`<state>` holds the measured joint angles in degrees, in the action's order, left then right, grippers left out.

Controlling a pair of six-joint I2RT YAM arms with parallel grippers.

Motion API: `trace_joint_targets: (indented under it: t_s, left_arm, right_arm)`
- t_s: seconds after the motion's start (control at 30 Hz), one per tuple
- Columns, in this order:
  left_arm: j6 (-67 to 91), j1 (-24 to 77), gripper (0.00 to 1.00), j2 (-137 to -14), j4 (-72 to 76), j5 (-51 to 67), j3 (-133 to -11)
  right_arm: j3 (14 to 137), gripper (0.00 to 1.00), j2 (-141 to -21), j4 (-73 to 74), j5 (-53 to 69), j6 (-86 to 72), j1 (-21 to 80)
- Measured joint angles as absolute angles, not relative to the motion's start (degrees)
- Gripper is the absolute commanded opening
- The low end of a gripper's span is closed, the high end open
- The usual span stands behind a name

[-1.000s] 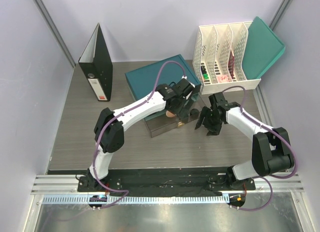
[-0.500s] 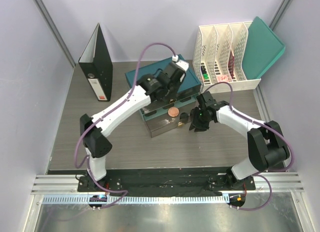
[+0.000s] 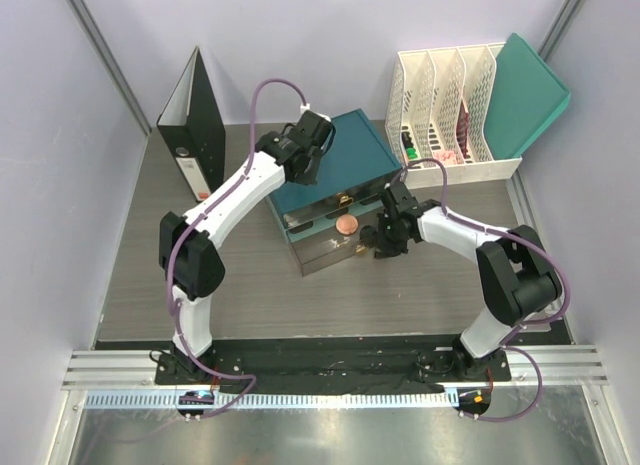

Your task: Organize the makeup

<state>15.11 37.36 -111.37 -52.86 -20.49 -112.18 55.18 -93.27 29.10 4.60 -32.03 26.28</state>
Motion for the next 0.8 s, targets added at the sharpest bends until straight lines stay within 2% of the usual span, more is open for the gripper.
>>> trace_joint_targets:
  t_s: [0.8]
  left_arm:
    - [16.6, 34.7, 0.0, -113.0, -54.5, -15.0, -110.9]
  right_arm:
    - [59.8, 0.01, -95.8, 15.4, -14.5, -25.1, 35.8]
